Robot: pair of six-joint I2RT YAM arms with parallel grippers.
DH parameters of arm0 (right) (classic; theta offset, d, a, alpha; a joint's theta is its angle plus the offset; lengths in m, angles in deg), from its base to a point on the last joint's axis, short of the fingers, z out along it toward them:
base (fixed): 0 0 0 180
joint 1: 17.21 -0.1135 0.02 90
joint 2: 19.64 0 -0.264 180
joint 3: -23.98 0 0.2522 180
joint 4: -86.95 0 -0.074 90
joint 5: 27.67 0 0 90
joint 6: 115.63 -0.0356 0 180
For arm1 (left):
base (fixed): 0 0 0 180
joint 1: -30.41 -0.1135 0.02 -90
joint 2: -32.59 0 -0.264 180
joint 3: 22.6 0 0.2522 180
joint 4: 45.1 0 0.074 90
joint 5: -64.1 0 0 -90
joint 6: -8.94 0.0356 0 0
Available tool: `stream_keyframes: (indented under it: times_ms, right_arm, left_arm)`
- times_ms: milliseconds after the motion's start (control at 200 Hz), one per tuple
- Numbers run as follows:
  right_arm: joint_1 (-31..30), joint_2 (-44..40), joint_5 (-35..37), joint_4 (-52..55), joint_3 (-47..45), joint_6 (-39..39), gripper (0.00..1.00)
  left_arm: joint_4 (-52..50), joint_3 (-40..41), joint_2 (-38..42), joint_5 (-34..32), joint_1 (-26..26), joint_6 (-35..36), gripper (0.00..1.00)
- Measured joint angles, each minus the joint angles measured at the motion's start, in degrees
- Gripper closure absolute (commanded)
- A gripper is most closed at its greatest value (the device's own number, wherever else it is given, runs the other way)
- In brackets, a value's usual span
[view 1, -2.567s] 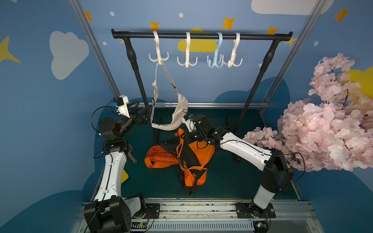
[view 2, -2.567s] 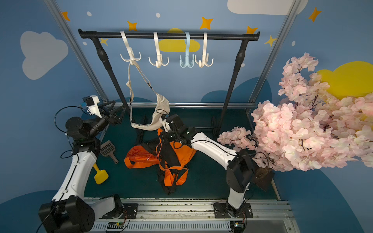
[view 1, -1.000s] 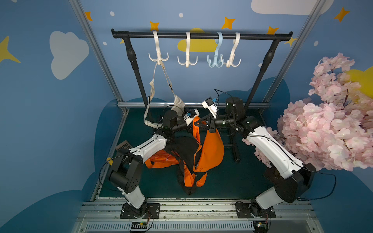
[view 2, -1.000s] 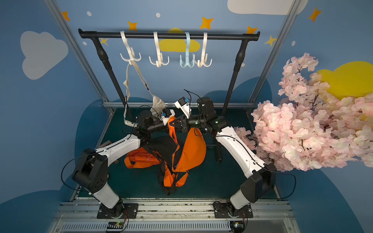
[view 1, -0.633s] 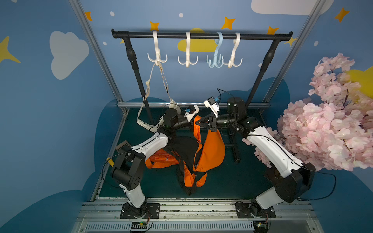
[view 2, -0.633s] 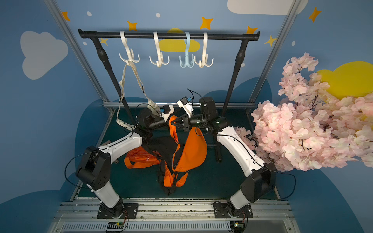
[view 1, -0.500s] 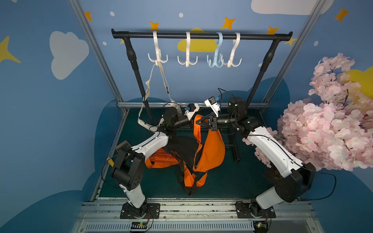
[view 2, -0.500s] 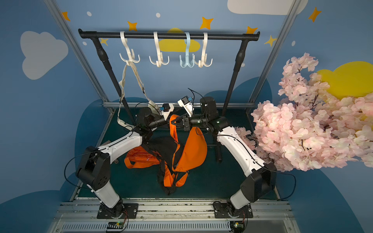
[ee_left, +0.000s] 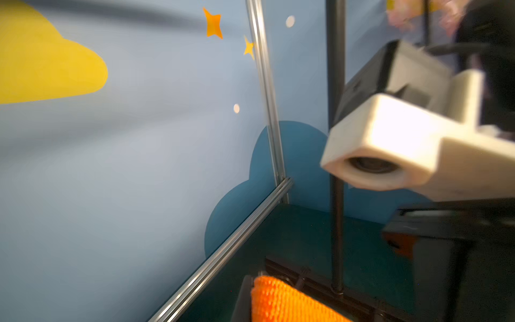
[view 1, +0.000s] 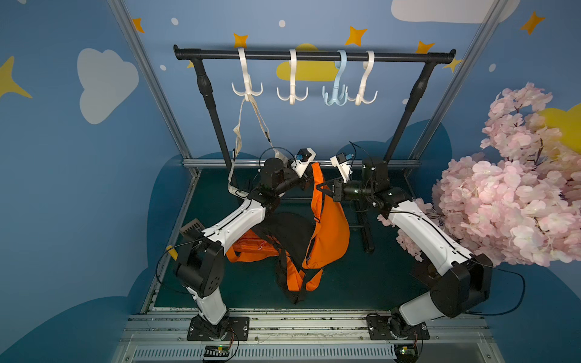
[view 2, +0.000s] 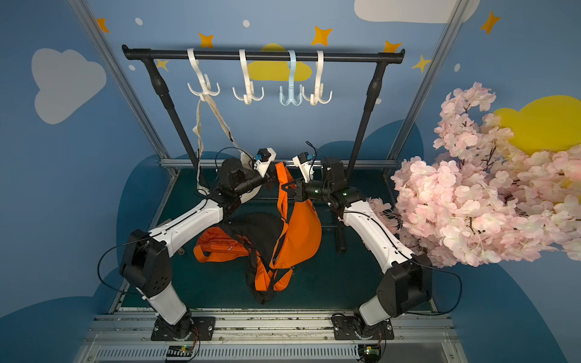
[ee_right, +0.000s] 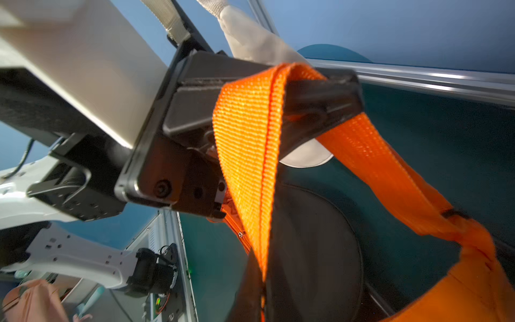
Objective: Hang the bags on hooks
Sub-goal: Pick up the bag from the bag.
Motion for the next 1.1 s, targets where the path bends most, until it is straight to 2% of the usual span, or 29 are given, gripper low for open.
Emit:
stream_keyframes:
  times_ms: [175, 305, 476, 741, 886, 1101]
  right_arm:
    - [-3.7, -0.9, 8.3, -1.2, -6.7, -1.7, 0.42]
    - [-7.4, -0.9, 14.1, -3.8, -12.5, -4.3, 0.33]
    - [-11.3, -3.2, 20.2, -7.6, -18.0, -7.9, 0.30]
    - [-11.7, -15.0, 28.5, -10.8, -26.2, -12.6, 0.29]
    - [-11.8, -18.3, 28.2, -12.0, -29.4, -13.1, 0.30]
    - [-16.4, -15.1, 27.4, -14.7, -30.6, -13.9, 0.31]
  left_arm:
    - [-0.9, -1.1, 0.0, -9.7, 0.3, 0.4, 0.96]
    - [-1.9, -1.1, 0.0, -12.8, 0.5, 0.7, 0.96]
    - [-2.4, -1.1, 0.0, -14.3, 0.7, 0.9, 0.96]
    - [-2.9, -1.1, 0.0, -15.1, 0.8, 1.7, 0.96]
    - [-3.4, -1.1, 0.0, -15.3, 0.8, 2.4, 0.96]
    - [-4.1, -1.1, 0.0, -15.5, 0.8, 2.8, 0.96]
